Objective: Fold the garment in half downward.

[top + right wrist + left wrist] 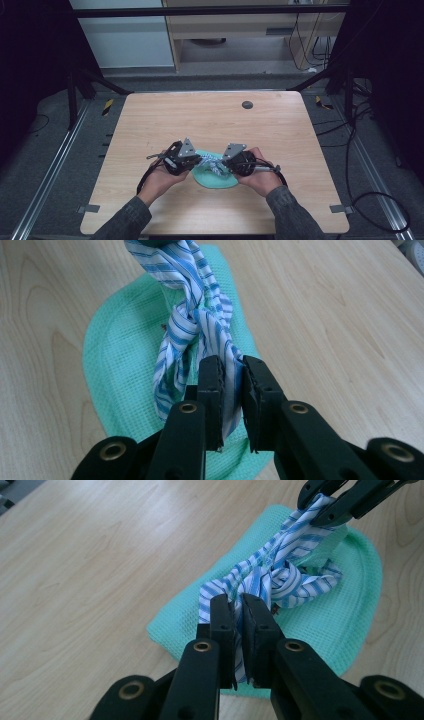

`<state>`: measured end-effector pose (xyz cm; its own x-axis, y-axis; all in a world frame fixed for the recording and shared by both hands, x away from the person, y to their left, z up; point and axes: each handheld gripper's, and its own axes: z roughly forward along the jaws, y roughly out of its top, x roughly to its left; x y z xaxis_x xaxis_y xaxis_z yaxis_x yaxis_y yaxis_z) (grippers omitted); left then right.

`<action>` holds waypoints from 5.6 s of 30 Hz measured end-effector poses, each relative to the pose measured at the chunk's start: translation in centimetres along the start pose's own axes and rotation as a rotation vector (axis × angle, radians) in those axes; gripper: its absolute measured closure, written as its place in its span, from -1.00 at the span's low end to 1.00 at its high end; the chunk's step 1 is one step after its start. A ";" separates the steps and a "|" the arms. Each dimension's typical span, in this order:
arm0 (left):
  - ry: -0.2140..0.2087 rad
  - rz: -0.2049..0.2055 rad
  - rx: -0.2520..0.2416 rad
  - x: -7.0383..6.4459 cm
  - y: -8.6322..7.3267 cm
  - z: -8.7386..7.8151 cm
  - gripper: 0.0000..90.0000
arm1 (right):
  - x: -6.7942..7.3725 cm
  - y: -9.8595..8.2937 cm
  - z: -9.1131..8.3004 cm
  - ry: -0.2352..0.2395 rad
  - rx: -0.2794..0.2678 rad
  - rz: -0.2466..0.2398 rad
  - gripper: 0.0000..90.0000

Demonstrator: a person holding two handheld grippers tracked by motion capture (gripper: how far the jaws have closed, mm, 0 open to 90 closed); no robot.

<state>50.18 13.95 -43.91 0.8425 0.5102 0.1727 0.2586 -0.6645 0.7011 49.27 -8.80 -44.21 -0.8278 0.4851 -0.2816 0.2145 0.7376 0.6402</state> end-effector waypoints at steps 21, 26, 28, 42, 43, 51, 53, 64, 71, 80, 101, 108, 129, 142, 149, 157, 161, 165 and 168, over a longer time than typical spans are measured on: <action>-0.030 -0.005 0.018 -1.0 -2.3 0.2 0.85 | 1.6 -0.8 0.5 0.046 0.013 0.027 0.47; -0.035 -0.007 0.022 -1.2 -2.7 0.3 0.85 | 1.8 -0.9 0.6 0.056 0.023 0.030 0.42; -0.036 -0.003 0.026 -1.2 -2.8 0.3 0.85 | 1.9 -0.9 0.7 0.057 0.024 0.036 0.41; -0.046 -0.005 0.019 -1.6 -3.1 0.2 0.84 | 2.5 -1.1 0.4 0.080 0.021 0.027 0.51; -0.049 -0.005 0.018 -1.6 -3.1 0.2 0.84 | 2.6 -1.2 0.4 0.078 0.021 0.026 0.53; -0.048 0.000 0.017 -1.8 -3.2 0.1 0.79 | 2.8 -1.5 0.2 0.090 0.021 0.014 0.76; -0.042 -0.002 0.012 -1.9 -3.3 0.0 0.73 | 2.8 -1.5 0.2 0.092 0.020 0.009 0.80; -0.020 0.003 0.007 -2.2 -3.8 0.0 0.36 | 3.2 -1.5 0.1 0.104 0.025 -0.013 0.84; -0.022 0.018 0.004 -2.8 -4.3 0.0 0.43 | 3.7 -1.7 0.2 0.111 0.029 -0.018 0.82; -0.031 0.041 0.012 -3.0 -4.8 0.1 0.66 | 4.3 -2.2 0.3 0.124 0.034 -0.028 0.82; -0.074 0.085 0.063 -3.6 -5.5 0.2 0.90 | 5.1 -2.8 0.5 0.149 0.061 -0.098 0.91; -0.080 0.114 0.079 -3.8 -5.5 0.0 0.90 | 5.2 -2.9 0.6 0.153 0.075 -0.109 0.91; -0.073 0.011 0.039 -4.8 -5.6 -1.4 0.14 | 5.1 -3.7 -0.6 0.120 0.056 -0.028 0.21; -0.021 -0.133 0.005 -3.2 -6.1 -3.7 -0.69 | 3.5 -5.5 -3.0 -0.016 -0.005 0.087 -0.60; 0.003 -0.175 0.009 -1.9 -6.7 -4.7 -0.78 | 2.4 -6.8 -4.4 -0.044 -0.001 0.172 -0.77; 0.038 -0.230 0.031 0.0 -7.9 -5.3 -0.83 | 0.5 -8.8 -5.0 -0.087 0.002 0.314 -0.82; 0.054 -0.254 0.055 1.1 -8.5 -5.4 -0.83 | -0.4 -9.6 -5.1 -0.099 0.006 0.378 -0.84; 0.074 -0.273 0.072 2.2 -9.0 -5.4 -0.84 | -1.4 -10.4 -4.9 -0.110 0.014 0.419 -0.85; 0.090 -0.276 0.093 3.1 -9.3 -5.2 -0.85 | -2.1 -10.9 -4.6 -0.120 0.024 0.447 -0.86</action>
<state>47.88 24.55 -46.30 0.6902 0.7220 0.0476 0.5178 -0.5389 0.6644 46.29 -20.03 -47.34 -0.5860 0.8079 -0.0632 0.5499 0.4537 0.7012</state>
